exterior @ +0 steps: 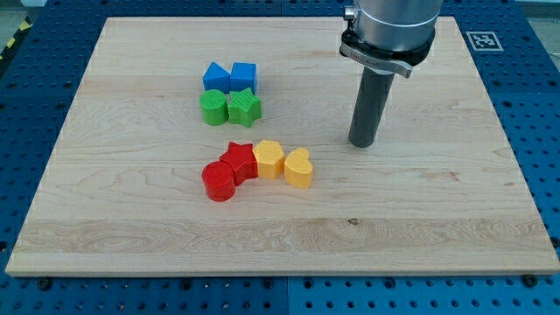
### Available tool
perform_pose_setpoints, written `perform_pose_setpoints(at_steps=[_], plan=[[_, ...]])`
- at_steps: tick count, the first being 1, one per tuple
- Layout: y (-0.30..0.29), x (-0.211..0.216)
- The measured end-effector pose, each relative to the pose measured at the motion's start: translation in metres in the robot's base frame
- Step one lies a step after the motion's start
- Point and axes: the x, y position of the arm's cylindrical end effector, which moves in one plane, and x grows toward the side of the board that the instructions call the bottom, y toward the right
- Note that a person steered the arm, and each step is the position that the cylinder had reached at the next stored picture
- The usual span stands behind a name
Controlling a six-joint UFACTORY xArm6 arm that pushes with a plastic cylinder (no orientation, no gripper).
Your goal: Move your arm towards the green star
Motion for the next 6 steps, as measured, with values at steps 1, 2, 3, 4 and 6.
perform_pose_setpoints(at_steps=[1,2,3,4,6], plan=[[-0.005,0.000],[-0.039,0.000],[-0.072,0.000],[-0.104,0.000],[-0.134,0.000]])
